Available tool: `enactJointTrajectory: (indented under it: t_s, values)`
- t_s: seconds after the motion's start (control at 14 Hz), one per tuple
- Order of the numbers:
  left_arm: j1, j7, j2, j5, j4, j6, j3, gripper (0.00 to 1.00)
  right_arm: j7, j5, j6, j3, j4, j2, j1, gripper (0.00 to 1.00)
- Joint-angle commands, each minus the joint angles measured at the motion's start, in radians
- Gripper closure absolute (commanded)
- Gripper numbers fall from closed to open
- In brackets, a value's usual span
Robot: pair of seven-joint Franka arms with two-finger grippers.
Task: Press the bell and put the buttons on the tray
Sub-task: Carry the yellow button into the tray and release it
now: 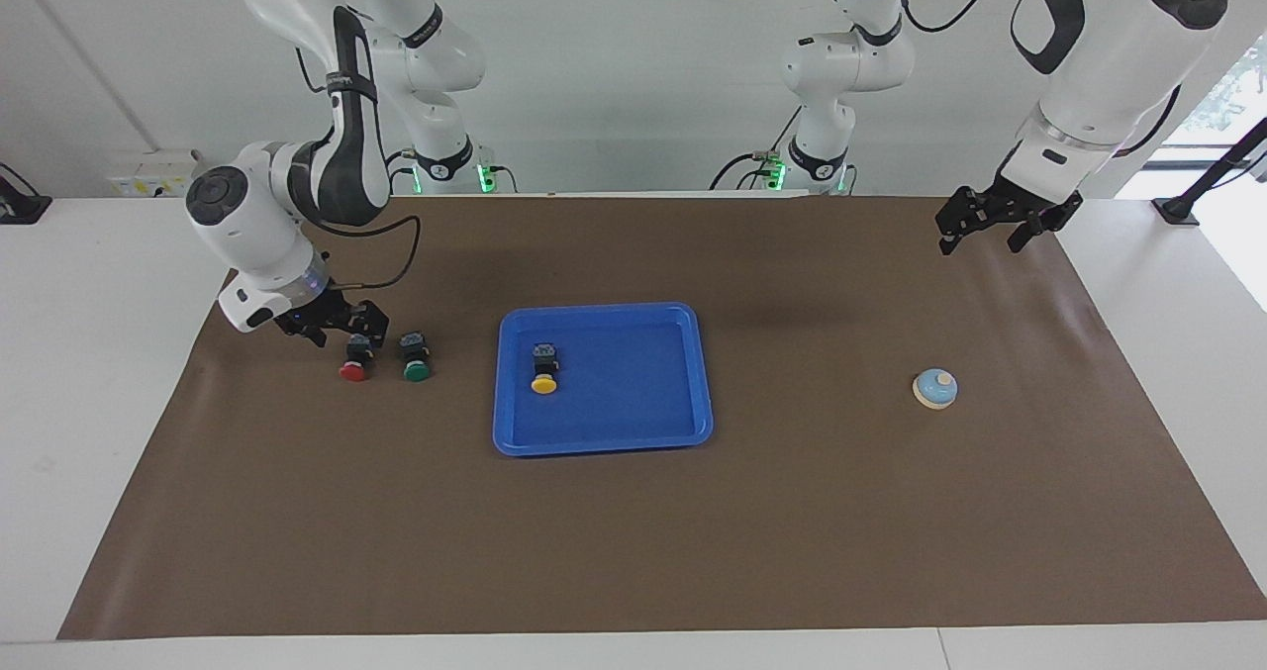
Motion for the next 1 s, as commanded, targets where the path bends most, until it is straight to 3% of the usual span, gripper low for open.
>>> enactJointTrajectory:
  t_s: [0.0, 0.36, 0.57, 0.86, 0.93]
  values:
    - [-0.032, -0.013, 0.027, 0.000, 0.052, -0.053, 0.020, 0.00, 0.014, -0.023, 0.058, 0.012, -0.087, -0.043, -0.020, 0.00]
    - [-0.033, -0.016, 0.033, 0.000, 0.070, -0.058, 0.012, 0.00, 0.012, -0.023, 0.126, 0.012, -0.114, -0.024, -0.028, 0.00]
    - [-0.018, -0.014, -0.007, 0.002, 0.050, -0.047, 0.002, 0.00, 0.005, -0.023, 0.176, 0.014, -0.114, 0.010, -0.043, 0.04]
    - [-0.012, -0.016, -0.008, 0.002, 0.052, -0.050, 0.012, 0.00, 0.005, -0.023, 0.181, 0.014, -0.114, 0.015, -0.043, 0.34]
    - [-0.012, -0.017, -0.010, 0.002, 0.050, -0.050, 0.012, 0.00, 0.003, -0.023, 0.183, 0.014, -0.114, 0.016, -0.043, 0.48]
